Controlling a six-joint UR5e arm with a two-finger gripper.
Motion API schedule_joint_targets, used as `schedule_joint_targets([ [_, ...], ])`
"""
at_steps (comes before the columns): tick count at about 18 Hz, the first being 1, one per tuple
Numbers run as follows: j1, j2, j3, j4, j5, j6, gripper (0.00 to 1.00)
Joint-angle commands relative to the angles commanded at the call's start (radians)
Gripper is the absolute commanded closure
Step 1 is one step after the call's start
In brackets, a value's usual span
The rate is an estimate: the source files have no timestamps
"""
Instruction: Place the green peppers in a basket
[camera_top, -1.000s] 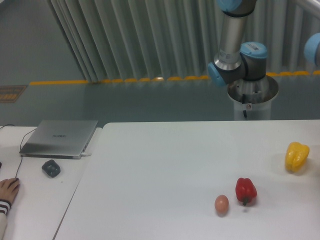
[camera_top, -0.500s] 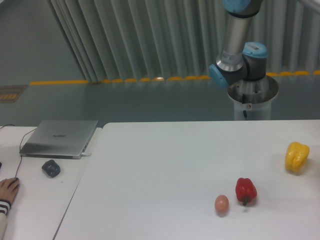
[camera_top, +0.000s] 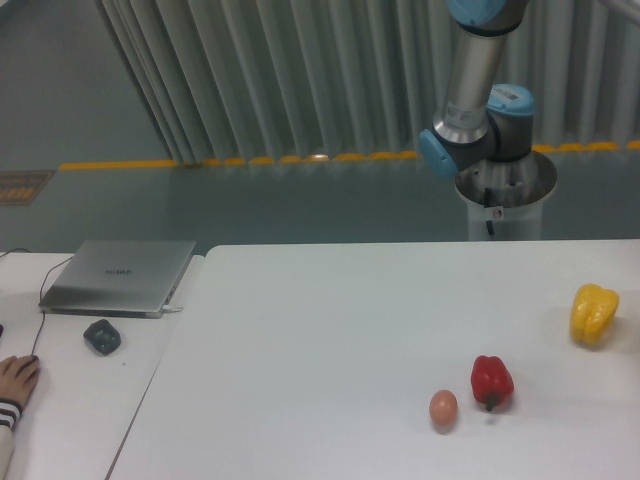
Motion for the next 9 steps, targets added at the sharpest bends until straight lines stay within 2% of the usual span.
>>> schedule_joint_targets([
  [3,-0.015,0.006,0.0,-0.006,-0.046,-0.068,0.0],
  [9,-0.083,0.023,0.005,-0.009,-0.061,-0.218,0.0],
])
